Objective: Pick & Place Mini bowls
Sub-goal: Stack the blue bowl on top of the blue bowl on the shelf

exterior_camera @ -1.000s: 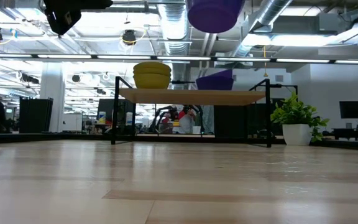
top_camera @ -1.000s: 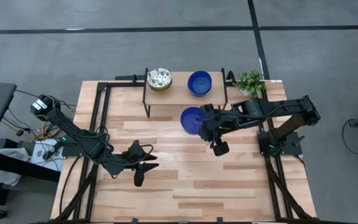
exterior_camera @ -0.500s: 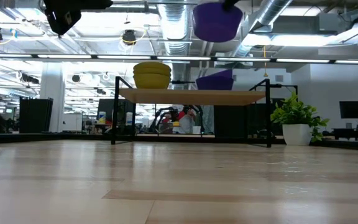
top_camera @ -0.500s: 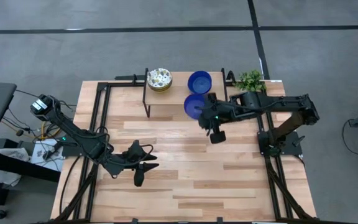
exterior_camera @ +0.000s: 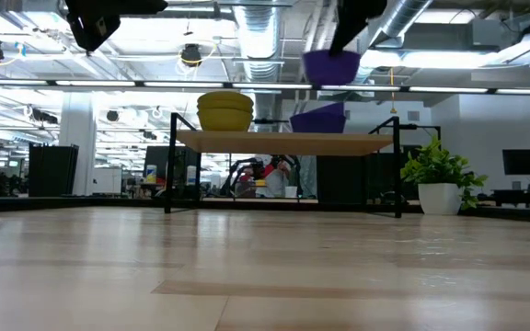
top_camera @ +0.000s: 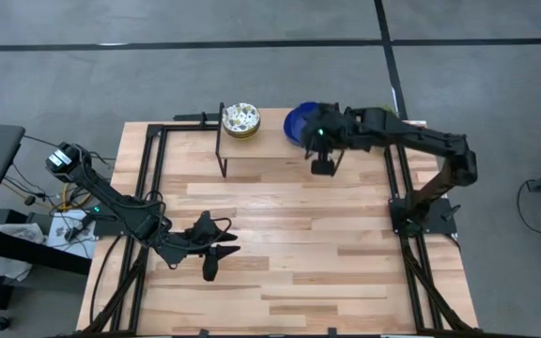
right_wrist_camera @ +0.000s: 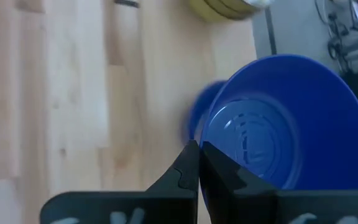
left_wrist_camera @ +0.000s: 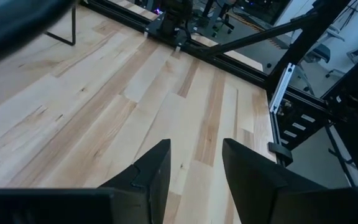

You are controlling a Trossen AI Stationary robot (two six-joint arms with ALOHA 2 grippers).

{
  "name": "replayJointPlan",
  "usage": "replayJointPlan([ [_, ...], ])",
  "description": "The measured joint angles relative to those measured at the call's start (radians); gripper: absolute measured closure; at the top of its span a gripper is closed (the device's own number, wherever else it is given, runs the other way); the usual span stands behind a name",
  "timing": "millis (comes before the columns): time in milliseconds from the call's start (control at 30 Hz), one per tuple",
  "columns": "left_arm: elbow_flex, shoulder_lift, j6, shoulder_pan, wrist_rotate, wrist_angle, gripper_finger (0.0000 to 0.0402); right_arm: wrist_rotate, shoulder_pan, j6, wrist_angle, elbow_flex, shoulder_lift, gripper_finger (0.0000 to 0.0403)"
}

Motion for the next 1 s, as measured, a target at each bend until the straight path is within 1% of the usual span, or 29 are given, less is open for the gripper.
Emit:
replayJointPlan([
  [167,0.0,0.0,-0.002,0.0,-0.007,0.001,0.0259,-0.033,-0.086,-0.08,0.046,0.0,0.02,0.0403],
  [367,0.0,0.0,-0.003,0.0,-0.007,0.003,0.0259,-0.102,-0.139,-0.194,0.087,0.0,0.072,0.0403],
  [433,0.0,0.0,-0.003,0.0,-0.008,0.003,0.0259,-0.105,-0.152,-0.219,0.094,0.0,0.094,0.0403],
  [700,0.0,0.0,-0.003,0.0,-0.029,0.003,0.0259,-0.13,-0.205,-0.243,0.053,0.0,0.158,0.0403],
  [833,0.0,0.0,-0.003,0.0,-0.029,0.003,0.0259,-0.14,-0.216,-0.248,0.031,0.0,0.158,0.0403],
  [1000,0.0,0.0,0.0,0.0,-0.03,0.003,0.0259,-0.192,-0.217,-0.248,0.031,0.0,0.147,0.0403],
])
